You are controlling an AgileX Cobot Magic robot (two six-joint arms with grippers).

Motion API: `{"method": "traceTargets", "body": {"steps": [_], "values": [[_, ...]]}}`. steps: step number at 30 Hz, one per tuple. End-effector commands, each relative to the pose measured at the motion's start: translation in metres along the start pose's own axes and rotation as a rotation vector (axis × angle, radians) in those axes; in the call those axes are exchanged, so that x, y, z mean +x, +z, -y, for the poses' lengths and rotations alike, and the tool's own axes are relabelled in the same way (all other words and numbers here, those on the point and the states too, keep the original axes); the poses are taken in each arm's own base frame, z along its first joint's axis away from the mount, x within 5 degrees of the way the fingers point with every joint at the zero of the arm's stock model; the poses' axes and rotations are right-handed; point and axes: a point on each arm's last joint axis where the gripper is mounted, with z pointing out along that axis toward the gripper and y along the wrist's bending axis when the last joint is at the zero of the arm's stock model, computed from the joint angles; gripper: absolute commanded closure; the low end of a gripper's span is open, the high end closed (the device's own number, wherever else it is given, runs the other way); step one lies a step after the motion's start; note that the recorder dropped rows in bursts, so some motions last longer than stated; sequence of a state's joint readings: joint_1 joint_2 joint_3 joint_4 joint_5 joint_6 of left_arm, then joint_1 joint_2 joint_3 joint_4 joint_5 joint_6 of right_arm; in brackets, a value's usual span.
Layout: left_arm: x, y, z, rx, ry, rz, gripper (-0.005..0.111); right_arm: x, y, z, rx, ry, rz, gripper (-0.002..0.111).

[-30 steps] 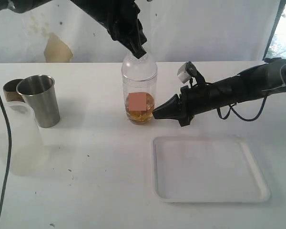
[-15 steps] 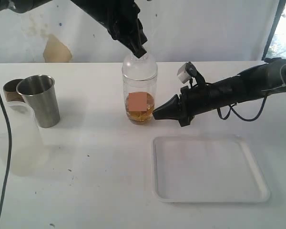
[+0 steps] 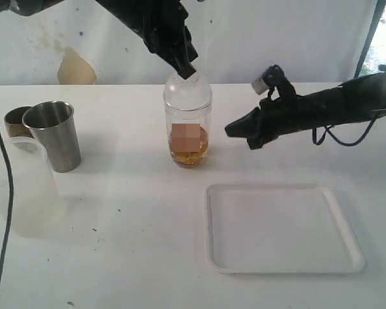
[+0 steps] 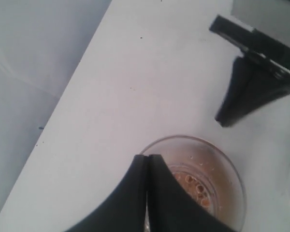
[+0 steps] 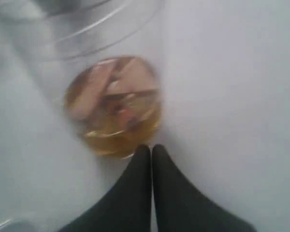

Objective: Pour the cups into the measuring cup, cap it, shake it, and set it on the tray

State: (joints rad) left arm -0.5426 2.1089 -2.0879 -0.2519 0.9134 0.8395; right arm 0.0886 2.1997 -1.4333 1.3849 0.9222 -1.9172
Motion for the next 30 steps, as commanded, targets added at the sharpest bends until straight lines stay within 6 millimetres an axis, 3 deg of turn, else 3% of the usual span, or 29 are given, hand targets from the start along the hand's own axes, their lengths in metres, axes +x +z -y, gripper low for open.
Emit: {"method": "traceTargets", "body": {"steps": [1,5,21,30], "values": [[0.014,0.016,0.011,0.102,0.007,-0.095,0.107,-0.016,-0.007,0.017,0.222,0.005,0.103,0.108],[0.011,0.013,0.01,0.089,0.027,-0.078,0.107,-0.021,0.008,0.012,0.218,-0.051,0.132,0.108],[-0.009,-0.034,0.008,0.035,0.032,0.003,0.107,0.002,0.047,-0.013,0.012,-0.087,0.069,0.108],[-0.004,-0.021,0.004,0.004,-0.003,-0.019,0.107,0.002,0.048,-0.011,0.029,-0.009,0.063,0.108]]}}
